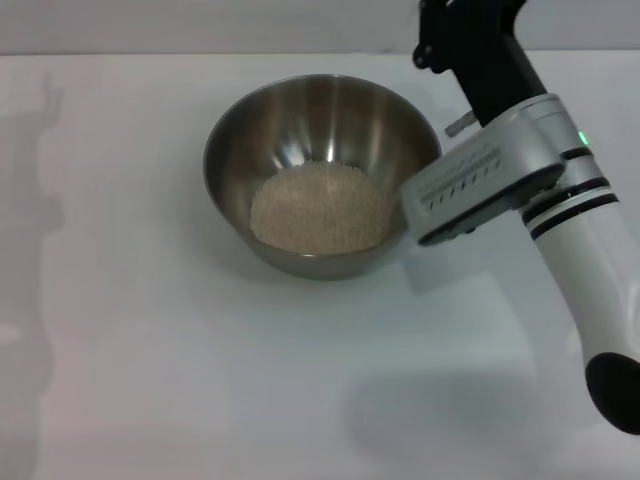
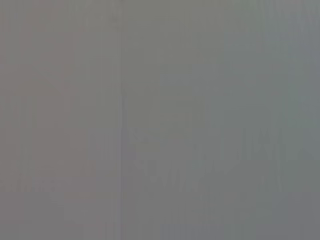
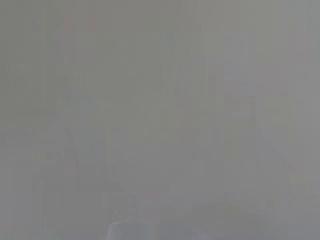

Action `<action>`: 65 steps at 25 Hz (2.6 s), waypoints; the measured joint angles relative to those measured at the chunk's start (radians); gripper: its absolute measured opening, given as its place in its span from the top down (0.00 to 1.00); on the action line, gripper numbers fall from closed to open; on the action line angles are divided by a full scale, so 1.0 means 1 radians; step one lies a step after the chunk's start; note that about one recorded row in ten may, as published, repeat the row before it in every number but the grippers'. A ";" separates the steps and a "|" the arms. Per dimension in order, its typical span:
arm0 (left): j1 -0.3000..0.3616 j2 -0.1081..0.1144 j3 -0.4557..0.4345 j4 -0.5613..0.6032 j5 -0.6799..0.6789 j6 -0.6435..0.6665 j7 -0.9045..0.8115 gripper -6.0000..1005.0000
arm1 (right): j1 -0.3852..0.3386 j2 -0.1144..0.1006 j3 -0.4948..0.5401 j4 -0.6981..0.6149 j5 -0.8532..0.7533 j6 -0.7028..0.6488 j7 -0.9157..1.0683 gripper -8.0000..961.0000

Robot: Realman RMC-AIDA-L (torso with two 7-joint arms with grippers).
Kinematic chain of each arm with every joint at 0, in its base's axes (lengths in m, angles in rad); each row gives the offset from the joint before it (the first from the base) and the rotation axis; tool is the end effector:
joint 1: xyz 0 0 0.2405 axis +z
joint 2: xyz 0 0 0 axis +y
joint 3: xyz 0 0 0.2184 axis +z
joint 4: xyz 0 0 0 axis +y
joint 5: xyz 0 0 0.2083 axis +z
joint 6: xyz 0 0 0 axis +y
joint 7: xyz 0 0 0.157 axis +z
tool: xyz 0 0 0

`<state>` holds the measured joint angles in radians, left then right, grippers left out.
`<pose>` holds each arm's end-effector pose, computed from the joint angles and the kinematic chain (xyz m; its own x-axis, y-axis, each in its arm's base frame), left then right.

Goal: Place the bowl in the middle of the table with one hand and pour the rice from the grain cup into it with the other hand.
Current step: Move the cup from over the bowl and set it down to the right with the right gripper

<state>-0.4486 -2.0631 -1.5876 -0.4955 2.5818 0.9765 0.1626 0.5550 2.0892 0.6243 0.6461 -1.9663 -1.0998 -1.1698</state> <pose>-0.2672 0.3912 0.1033 0.7548 -0.2566 0.6036 0.6531 0.2094 -0.7277 0.1413 0.3562 -0.0456 0.9184 0.3920 0.0546 0.0680 -0.0203 -0.9975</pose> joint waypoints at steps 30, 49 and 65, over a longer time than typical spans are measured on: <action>-0.013 0.003 0.000 -0.004 0.000 -0.041 0.005 0.21 | -0.227 -0.001 0.078 0.159 0.474 0.042 0.280 0.99; -0.028 0.006 0.000 0.003 0.036 -0.107 0.010 0.21 | -0.204 -0.002 0.078 0.020 0.480 0.159 0.462 0.99; -0.030 0.006 -0.002 -0.003 0.040 -0.105 0.011 0.21 | -0.193 -0.002 0.076 -0.027 0.480 0.189 0.464 0.96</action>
<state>-0.4789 -2.0575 -1.5892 -0.4981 2.6216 0.8719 0.1734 0.3618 2.0877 0.7007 0.6192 -1.4865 -0.9113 -0.7057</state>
